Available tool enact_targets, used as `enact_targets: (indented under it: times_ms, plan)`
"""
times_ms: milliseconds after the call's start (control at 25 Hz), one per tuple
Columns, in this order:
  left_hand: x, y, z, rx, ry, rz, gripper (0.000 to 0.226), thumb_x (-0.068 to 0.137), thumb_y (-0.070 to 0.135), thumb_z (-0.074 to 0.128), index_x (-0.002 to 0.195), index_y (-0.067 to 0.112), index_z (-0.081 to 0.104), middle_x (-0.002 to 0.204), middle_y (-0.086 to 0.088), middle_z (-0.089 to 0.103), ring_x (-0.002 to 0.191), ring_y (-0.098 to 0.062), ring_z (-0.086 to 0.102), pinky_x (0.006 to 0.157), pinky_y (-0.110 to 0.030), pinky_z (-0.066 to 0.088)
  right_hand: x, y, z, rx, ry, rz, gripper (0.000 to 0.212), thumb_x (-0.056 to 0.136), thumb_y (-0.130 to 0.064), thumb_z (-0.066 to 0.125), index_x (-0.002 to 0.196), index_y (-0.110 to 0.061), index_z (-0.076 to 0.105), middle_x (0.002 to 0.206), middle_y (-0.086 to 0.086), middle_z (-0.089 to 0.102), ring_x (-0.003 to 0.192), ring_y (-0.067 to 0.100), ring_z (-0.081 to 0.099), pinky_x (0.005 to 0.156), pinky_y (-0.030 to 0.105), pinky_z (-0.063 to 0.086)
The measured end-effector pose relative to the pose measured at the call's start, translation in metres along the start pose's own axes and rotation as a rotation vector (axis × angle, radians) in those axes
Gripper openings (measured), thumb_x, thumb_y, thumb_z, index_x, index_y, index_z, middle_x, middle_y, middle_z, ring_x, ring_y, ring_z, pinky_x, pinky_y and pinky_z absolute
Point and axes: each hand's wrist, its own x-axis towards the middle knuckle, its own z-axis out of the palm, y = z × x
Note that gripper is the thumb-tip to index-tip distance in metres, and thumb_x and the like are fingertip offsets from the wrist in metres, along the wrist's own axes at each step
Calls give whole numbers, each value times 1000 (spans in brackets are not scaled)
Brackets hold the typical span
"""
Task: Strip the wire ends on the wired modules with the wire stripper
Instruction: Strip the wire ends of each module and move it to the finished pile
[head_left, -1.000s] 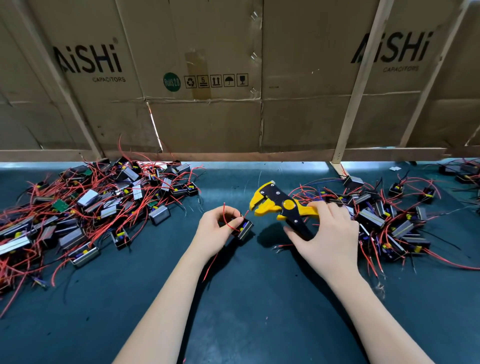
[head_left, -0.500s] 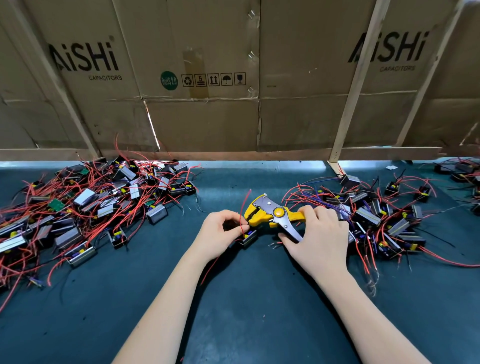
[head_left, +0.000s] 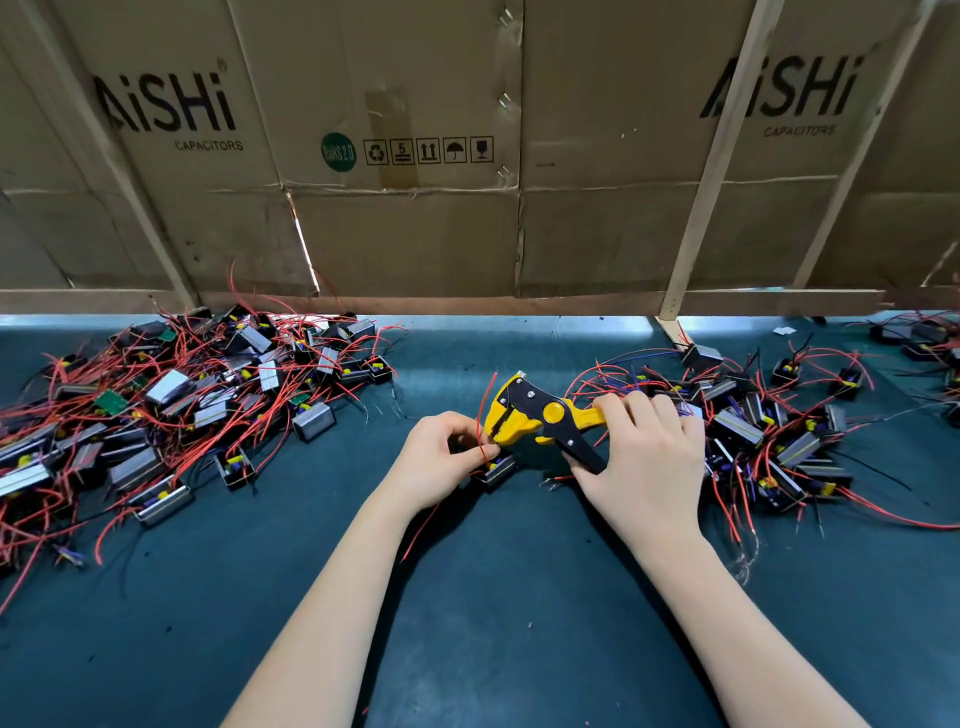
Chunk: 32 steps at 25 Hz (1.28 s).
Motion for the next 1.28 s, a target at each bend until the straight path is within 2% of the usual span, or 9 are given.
enact_targets:
  times_ms: [280, 440, 520, 640, 720, 840, 1000, 1160, 1280]
  plan:
    - [-2, 0, 0, -54, 20, -19, 10, 82, 8, 76, 75, 13, 70, 74, -5, 70, 67, -14, 61, 73, -32, 50, 0, 4, -1, 30, 2, -13, 44, 56, -43, 89, 71, -14, 61, 61, 3, 57, 59, 30, 58, 55, 32, 36]
    - [-3, 0, -2, -63, 22, -38, 9, 82, 9, 76, 76, 13, 71, 72, -4, 69, 62, -12, 59, 65, -26, 48, 0, 3, 0, 47, -34, 37, 48, 46, -40, 96, 57, -12, 58, 47, 4, 51, 40, 27, 53, 45, 23, 27]
    - [-3, 1, -3, -66, 20, -44, 11, 83, 9, 76, 74, 15, 70, 71, -3, 69, 60, -13, 58, 62, -25, 47, -2, 2, 2, 42, -19, 30, 46, 51, -44, 93, 66, -12, 62, 56, 4, 56, 51, 29, 58, 48, 29, 35]
    - [-5, 2, -4, -73, 5, -53, 13, 83, 9, 75, 74, 16, 70, 70, -1, 70, 57, -9, 58, 60, -23, 47, -3, 2, 4, -3, -1, 40, 51, 63, -51, 81, 92, -13, 65, 84, 6, 61, 81, 32, 58, 71, 41, 38]
    - [-4, 1, -9, -11, 64, -60, 14, 83, 11, 75, 73, 19, 70, 77, -4, 70, 63, -12, 60, 64, -26, 48, -4, 3, 5, -6, -12, 81, 54, 63, -52, 81, 95, -12, 64, 87, 7, 60, 84, 33, 57, 74, 42, 37]
    - [-4, -2, -21, 306, 231, -72, 12, 87, 16, 69, 79, 24, 65, 99, 1, 61, 85, -17, 57, 80, -32, 46, -6, 5, 6, 25, -84, 127, 54, 61, -50, 84, 93, -11, 65, 85, 7, 61, 84, 33, 58, 72, 41, 38]
    - [-8, 19, -38, 589, 413, -139, 6, 94, 17, 57, 94, 13, 62, 115, -4, 52, 89, -30, 60, 72, -39, 46, -6, 6, 7, 74, -98, 125, 56, 57, -50, 86, 91, -11, 65, 83, 6, 61, 81, 33, 58, 71, 41, 40]
    - [15, 91, -27, 493, 635, 186, 7, 93, 9, 56, 96, 6, 62, 112, -10, 53, 90, -31, 59, 77, -43, 47, -6, -1, 7, 87, -154, 29, 56, 57, -53, 84, 91, -13, 64, 83, 5, 59, 82, 32, 58, 70, 42, 41]
    - [33, 144, 14, 249, 440, 392, 27, 90, 7, 59, 117, 6, 56, 117, -11, 54, 104, -28, 56, 93, -38, 45, -7, -2, 5, 93, -190, 19, 57, 57, -55, 82, 93, -15, 64, 86, 5, 60, 85, 32, 58, 71, 42, 40]
